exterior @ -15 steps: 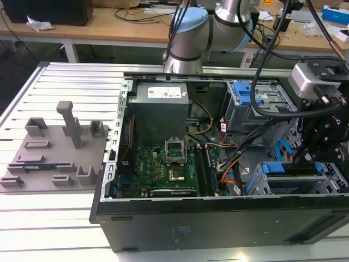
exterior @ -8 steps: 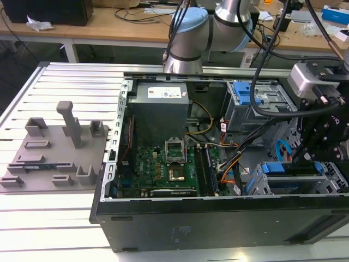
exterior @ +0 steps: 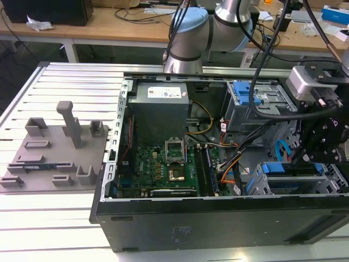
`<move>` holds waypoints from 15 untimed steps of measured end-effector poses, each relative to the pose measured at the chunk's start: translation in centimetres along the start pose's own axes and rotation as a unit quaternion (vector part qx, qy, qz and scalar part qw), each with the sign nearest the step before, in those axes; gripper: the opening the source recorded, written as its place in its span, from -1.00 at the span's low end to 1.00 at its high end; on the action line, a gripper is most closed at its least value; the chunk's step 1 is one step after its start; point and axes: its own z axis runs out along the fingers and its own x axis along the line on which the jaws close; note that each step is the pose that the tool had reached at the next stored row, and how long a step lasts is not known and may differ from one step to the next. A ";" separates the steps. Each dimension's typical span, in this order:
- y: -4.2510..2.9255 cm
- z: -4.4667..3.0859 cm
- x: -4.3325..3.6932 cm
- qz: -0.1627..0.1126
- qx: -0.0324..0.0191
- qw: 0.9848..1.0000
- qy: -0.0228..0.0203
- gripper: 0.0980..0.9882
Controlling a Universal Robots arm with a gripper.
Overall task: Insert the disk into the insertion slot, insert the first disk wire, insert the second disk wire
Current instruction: 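Insert the second disk wire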
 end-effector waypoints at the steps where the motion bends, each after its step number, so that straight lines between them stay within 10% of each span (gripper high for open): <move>1: 0.00 0.04 0.01 0.000 0.000 1.000 0.000 -0.86; 15: 0.03 0.29 0.10 0.000 0.000 1.000 0.000 -0.69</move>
